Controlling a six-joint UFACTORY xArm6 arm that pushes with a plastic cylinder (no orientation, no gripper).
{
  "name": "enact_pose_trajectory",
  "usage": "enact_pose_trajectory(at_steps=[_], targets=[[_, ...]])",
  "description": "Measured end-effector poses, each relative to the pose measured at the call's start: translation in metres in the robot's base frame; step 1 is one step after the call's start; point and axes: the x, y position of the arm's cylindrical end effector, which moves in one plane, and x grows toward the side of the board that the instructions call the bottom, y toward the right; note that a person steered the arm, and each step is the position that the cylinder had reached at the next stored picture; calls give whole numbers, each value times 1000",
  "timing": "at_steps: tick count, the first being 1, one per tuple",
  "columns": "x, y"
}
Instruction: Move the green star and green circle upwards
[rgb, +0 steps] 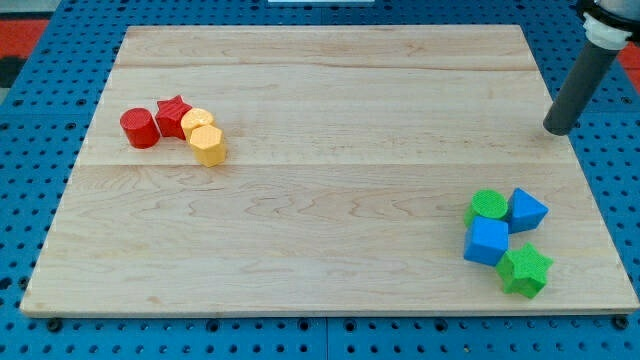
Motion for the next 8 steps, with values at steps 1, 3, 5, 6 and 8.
enact_pose_trajectory(at_steps=[1, 3, 5, 6, 8], targets=[[1, 4], [1, 8], [1, 17], [1, 17], [1, 18]])
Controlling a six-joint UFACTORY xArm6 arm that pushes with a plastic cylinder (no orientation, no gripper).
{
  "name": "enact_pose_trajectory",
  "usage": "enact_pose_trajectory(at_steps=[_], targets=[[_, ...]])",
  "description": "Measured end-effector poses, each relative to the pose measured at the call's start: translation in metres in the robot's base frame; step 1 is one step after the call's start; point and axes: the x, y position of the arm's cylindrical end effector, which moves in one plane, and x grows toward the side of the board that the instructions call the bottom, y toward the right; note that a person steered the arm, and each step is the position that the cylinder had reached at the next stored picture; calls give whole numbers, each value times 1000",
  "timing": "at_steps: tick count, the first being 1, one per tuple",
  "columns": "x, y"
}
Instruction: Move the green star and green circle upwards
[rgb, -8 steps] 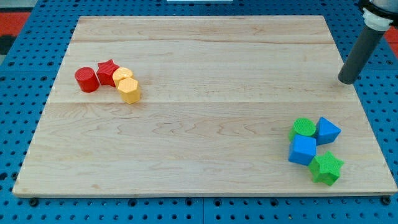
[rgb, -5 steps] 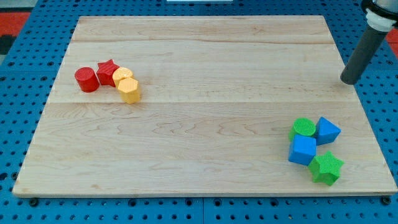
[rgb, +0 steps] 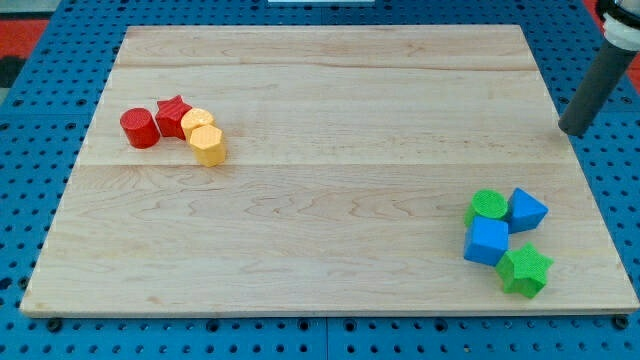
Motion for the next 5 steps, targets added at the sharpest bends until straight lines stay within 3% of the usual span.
enact_pose_trajectory(at_steps=[5], targets=[[0, 0]])
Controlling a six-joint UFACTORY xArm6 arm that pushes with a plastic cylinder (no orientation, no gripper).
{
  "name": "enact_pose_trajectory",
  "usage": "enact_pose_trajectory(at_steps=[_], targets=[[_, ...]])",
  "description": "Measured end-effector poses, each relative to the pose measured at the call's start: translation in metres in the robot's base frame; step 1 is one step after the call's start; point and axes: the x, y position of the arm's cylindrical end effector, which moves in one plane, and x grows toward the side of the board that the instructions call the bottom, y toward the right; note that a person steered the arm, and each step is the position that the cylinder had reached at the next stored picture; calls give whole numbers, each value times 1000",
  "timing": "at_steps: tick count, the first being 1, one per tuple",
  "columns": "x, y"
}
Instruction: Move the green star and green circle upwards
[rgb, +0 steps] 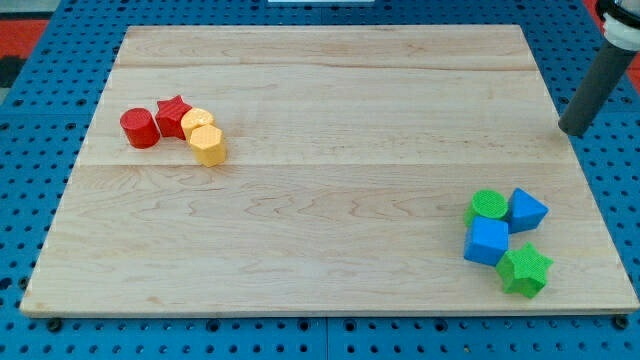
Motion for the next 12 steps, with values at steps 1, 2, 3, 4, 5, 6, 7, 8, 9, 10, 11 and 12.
enact_pose_trajectory(at_steps=[1, 2, 3, 4, 5, 6, 7, 8, 9, 10, 11, 12], targets=[[0, 0], [5, 1], [5, 1], [5, 1], [11, 1], [32, -3], [67, -3], [106, -26], [140, -60], [156, -93], [157, -131], [157, -133]])
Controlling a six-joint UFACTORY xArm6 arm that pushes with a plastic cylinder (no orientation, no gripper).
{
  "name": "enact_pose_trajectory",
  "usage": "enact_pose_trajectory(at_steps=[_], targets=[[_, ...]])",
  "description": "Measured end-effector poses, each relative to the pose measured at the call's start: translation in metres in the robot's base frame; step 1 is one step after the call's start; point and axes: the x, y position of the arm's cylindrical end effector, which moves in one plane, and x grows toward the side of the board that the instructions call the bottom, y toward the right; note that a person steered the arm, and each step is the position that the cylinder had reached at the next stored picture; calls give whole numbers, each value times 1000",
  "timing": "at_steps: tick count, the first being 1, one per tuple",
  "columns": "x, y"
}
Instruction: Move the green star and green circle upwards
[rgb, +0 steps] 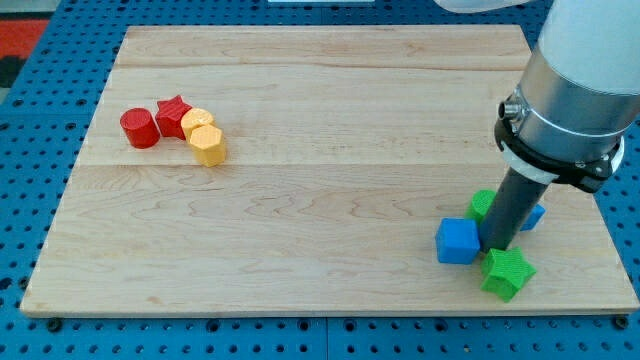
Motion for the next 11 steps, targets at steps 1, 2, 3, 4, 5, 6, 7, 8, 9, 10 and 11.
enact_pose_trajectory(at_steps=[1, 2, 3, 4, 5, 6, 7, 8, 9, 10, 11], targets=[[-6, 34], [-25, 2], [-42, -44], [-74, -45], [-47, -9], [-19, 46], [21, 87], [63, 98], [66, 74], [66, 40], [64, 24]])
